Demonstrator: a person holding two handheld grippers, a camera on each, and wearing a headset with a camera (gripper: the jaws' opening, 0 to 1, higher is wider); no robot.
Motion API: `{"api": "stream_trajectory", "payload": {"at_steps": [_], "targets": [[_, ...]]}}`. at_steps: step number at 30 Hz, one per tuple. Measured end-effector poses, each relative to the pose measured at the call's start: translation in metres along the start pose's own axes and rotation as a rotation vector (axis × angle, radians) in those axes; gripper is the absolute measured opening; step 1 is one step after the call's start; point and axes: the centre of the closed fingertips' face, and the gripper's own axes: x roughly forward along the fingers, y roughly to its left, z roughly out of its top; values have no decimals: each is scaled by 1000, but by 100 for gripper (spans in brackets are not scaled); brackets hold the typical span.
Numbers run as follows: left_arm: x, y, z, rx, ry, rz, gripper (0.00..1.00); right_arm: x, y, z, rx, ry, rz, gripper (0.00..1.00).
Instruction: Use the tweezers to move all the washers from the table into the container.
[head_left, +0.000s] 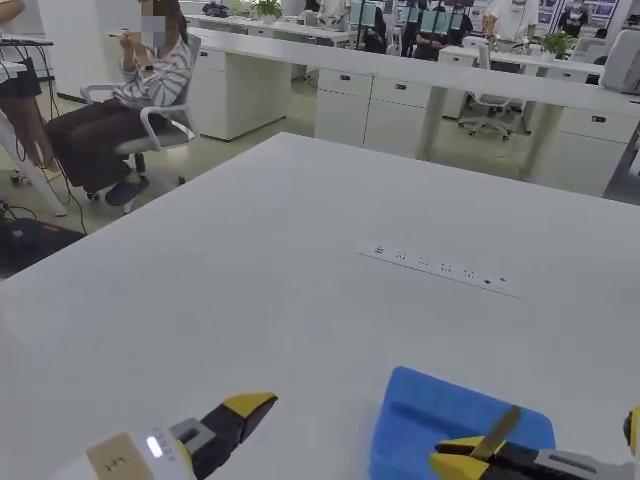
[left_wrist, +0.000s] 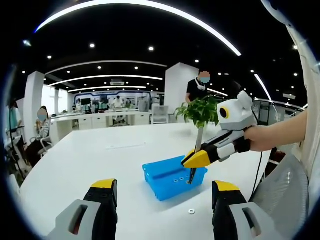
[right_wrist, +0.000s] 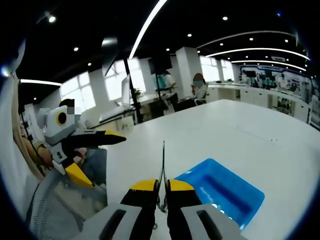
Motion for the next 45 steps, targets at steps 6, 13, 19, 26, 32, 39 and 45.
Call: {"api": "stream_trajectory", "payload": {"at_steps": [6,13,19,26,32,39,45], "targets": [[0,0,0,-3,0,2,78,3,-12,8,10,-13,-10,3],[-1,0,0,-2,1,1,78,5,-28,9,25,-17,-30,3],[-1,-1,-1,-1,3,-2,78,9,-40,7,53,-19,-41,3],[-2,0,-1,0,4,-3,78,16,-56,-2,106,-9,-58,3],[-2,1,-1,-2,5,0,78,24,-65,-10,129,8,-70,3],[-2,0,-2,-3,9,-1,77,33,-75,-21,135,42,-71,3],[-1,0,-3,1,13,-6,77,39,-84,-26,142,61,-76,3]]}}
